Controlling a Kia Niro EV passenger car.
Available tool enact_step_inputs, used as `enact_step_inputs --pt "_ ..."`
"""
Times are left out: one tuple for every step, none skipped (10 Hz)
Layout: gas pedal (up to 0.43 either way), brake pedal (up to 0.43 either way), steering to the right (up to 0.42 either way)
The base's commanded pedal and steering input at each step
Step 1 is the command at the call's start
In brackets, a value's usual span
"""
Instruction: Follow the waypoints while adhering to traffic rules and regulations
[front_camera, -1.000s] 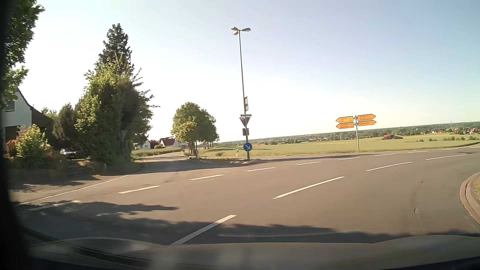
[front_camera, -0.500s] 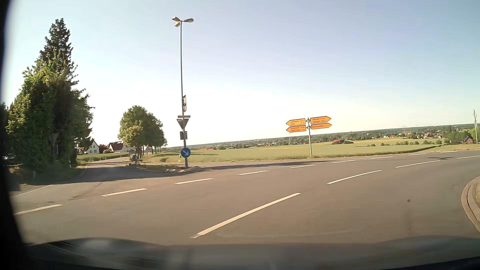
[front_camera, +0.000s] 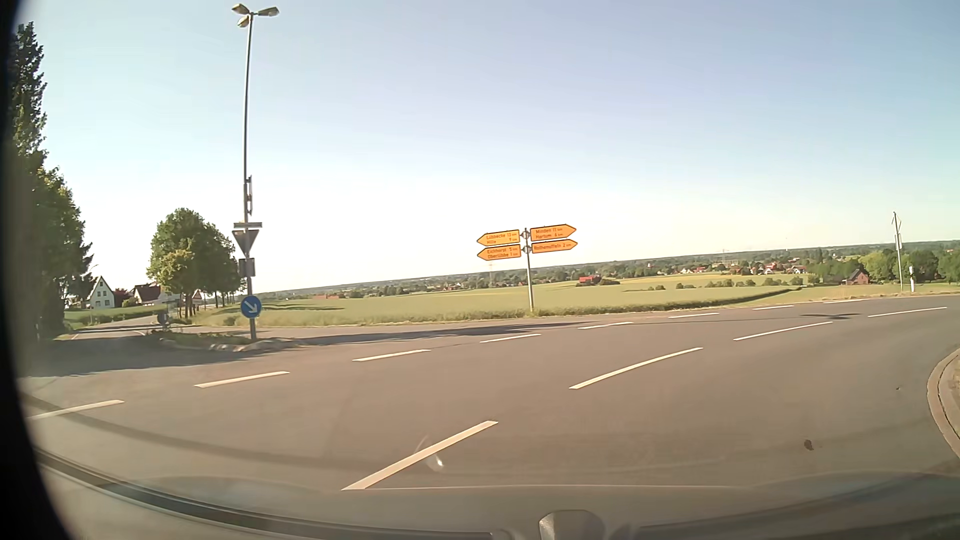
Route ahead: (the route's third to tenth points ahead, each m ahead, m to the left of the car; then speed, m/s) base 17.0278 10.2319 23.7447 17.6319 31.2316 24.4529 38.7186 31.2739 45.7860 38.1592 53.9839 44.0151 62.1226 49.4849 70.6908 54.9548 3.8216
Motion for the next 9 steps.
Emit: enact_step_inputs --pt "0.000 0.256 0.301" --pt "0.000 0.250 0.301" --pt "0.000 0.238 0.300" --pt "0.000 0.195 0.299" --pt "0.000 0.006 0.291" --pt "0.000 0.006 0.276" --pt "0.000 0.006 0.259" --pt "0.047 0.006 0.231" --pt "0.157 0.006 0.200"
